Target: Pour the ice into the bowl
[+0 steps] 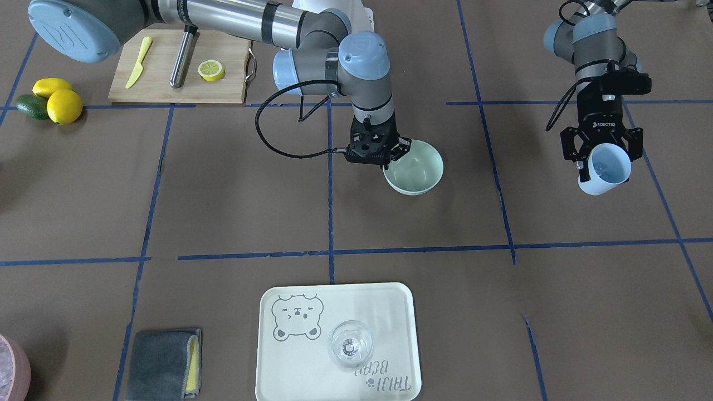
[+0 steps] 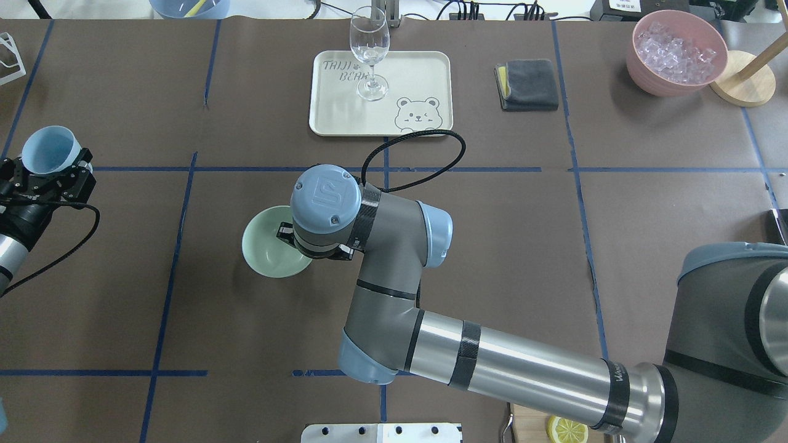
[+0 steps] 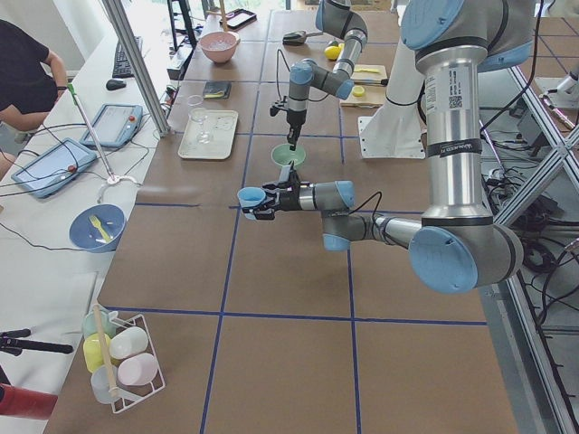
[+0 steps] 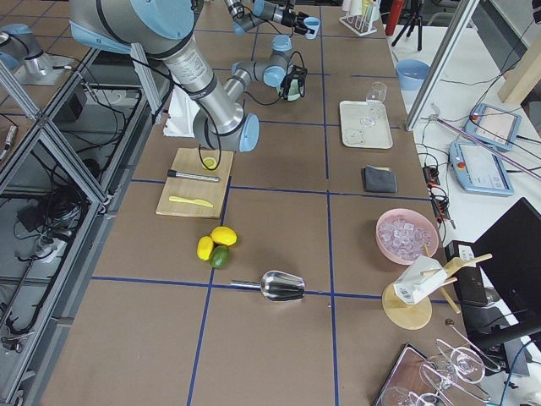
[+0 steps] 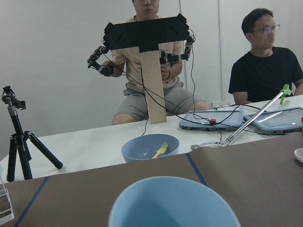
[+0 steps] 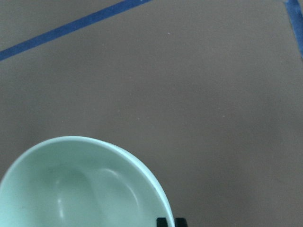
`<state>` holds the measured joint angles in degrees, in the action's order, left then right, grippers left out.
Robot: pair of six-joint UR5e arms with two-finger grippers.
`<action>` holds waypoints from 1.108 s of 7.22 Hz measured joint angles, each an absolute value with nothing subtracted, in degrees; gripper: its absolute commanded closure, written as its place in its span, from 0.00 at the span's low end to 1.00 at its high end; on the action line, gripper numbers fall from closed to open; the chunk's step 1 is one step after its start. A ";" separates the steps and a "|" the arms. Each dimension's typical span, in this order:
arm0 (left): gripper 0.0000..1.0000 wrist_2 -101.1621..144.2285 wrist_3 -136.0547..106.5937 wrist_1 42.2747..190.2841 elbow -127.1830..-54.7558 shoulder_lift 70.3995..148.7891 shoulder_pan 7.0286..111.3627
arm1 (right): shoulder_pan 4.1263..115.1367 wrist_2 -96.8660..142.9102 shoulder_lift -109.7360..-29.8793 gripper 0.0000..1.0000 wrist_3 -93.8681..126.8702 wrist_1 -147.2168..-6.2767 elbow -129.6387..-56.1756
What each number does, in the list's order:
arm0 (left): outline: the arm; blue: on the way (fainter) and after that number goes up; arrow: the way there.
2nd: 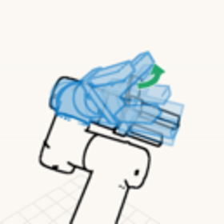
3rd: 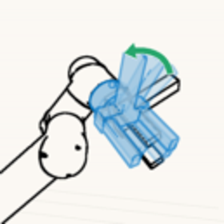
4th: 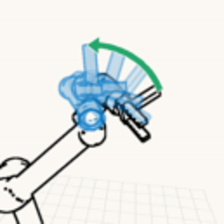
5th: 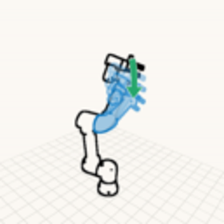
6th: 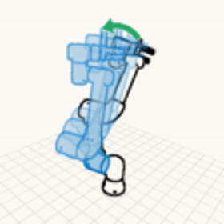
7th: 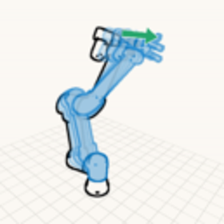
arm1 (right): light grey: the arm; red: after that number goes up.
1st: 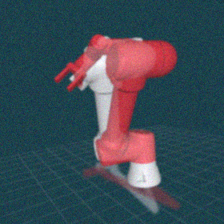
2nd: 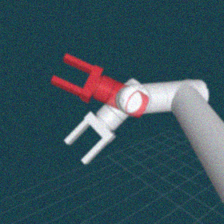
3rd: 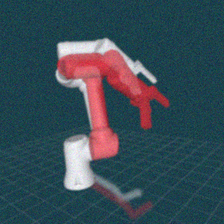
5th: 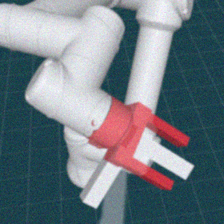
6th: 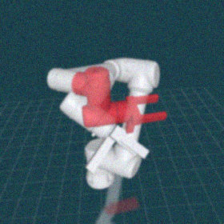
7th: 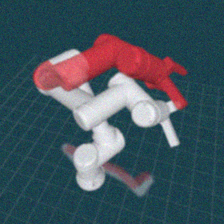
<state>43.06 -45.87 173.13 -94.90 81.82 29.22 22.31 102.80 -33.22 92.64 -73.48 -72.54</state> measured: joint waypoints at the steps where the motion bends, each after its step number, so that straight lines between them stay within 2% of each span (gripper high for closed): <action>1: 1.00 43.06 -45.67 172.89 -95.10 81.95 28.98 | 22.54 102.76 -33.33 0.00 92.62 -73.42 -73.48; 3: 1.00 43.37 -44.92 170.10 -95.70 82.72 27.32 | 25.20 104.52 -38.13 0.00 91.96 -73.74 -81.47; 5: 1.00 43.05 -44.71 161.44 -98.49 86.00 24.29 | 29.47 108.91 -47.63 0.00 89.12 -74.08 -92.03; 8: 1.00 32.99 -44.90 154.22 -101.33 92.26 16.02 | 34.18 113.96 -56.14 0.00 83.94 -73.90 -99.03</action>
<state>32.99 -44.90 154.22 -101.33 92.26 16.02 34.18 113.96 -56.14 83.94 -73.90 -99.03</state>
